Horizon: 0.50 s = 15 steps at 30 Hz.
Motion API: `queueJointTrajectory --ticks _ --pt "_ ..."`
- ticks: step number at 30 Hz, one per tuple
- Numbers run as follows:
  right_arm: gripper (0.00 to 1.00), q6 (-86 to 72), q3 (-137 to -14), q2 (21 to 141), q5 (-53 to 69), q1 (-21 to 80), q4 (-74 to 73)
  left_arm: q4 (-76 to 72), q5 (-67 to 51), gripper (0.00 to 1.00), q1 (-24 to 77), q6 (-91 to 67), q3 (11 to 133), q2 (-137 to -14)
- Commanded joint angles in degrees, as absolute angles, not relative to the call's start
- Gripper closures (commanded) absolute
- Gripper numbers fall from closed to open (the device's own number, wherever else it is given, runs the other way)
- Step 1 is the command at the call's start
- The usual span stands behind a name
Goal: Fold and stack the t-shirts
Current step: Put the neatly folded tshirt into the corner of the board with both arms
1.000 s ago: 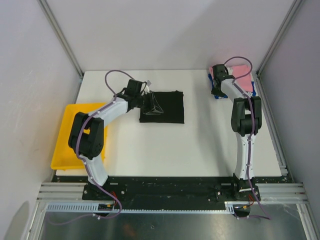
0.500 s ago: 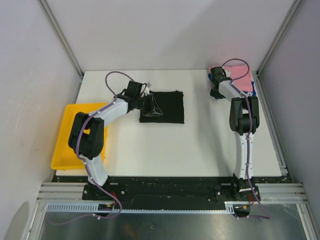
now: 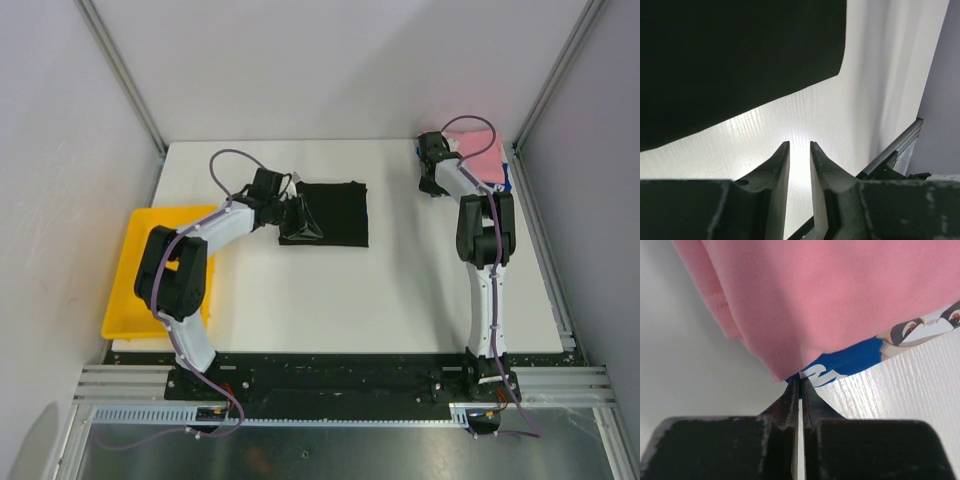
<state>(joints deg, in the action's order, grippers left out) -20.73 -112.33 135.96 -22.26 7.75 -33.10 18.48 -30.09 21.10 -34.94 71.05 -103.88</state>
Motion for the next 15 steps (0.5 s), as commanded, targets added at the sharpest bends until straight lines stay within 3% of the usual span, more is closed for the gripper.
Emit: queueJointTrajectory --ticks 1,15 --pt "1.00 -22.85 -111.64 133.97 -21.85 10.19 -38.61 17.88 -28.84 0.73 20.11 -35.07 68.53 -99.31" --pt "1.00 -34.14 -85.09 117.74 -10.15 15.92 -35.45 17.83 -23.14 0.73 17.71 -37.99 55.66 -89.37"
